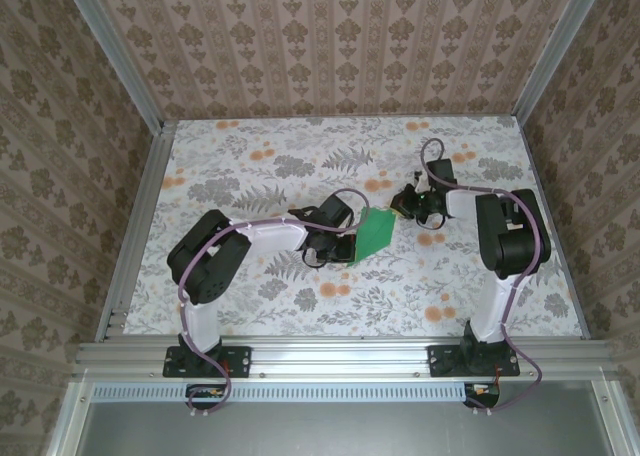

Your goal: Fold a paper plane with a square sheet of paper (pick it up from the middle)

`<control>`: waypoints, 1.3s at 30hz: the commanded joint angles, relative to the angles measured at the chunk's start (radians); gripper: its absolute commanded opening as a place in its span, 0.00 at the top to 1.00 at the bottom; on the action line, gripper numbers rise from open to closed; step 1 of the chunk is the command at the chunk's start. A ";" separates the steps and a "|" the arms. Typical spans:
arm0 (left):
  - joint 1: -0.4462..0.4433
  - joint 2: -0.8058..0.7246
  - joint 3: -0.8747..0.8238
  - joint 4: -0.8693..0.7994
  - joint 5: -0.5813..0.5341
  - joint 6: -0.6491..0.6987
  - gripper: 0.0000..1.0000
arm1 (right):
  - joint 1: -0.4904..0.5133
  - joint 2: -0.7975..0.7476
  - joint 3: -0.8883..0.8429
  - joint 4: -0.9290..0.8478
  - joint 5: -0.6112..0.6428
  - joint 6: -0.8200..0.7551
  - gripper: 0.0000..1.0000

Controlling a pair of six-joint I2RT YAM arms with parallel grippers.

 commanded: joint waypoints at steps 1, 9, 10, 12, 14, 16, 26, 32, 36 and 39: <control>-0.013 0.025 -0.009 -0.187 -0.008 0.041 0.94 | 0.004 -0.046 0.021 0.004 -0.012 -0.022 0.90; -0.008 -0.108 0.072 -0.141 -0.073 0.055 0.69 | 0.004 -0.239 -0.066 -0.022 0.016 0.002 0.69; -0.004 -0.125 0.069 -0.128 -0.084 0.051 0.67 | 0.004 -0.257 -0.081 -0.022 0.019 0.008 0.67; 0.005 -0.156 0.051 -0.098 -0.103 0.043 0.61 | 0.004 -0.298 -0.113 -0.028 0.031 0.020 0.61; 0.022 -0.182 0.017 -0.057 -0.116 0.028 0.57 | 0.007 -0.335 -0.149 -0.022 0.032 0.034 0.55; 0.045 -0.203 -0.014 -0.015 -0.117 0.010 0.53 | 0.014 -0.358 -0.172 -0.022 0.022 0.037 0.51; 0.094 -0.206 -0.085 0.106 -0.073 -0.040 0.39 | 0.094 -0.308 -0.237 0.001 -0.010 0.069 0.50; 0.105 -0.191 -0.101 0.132 -0.050 -0.060 0.38 | 0.132 -0.236 -0.216 0.028 -0.019 0.093 0.56; 0.110 -0.188 -0.107 0.135 -0.048 -0.067 0.39 | 0.134 -0.210 -0.195 0.002 -0.005 0.087 0.56; 0.114 -0.183 -0.108 0.136 -0.045 -0.072 0.39 | 0.139 -0.198 -0.190 0.002 -0.001 0.085 0.56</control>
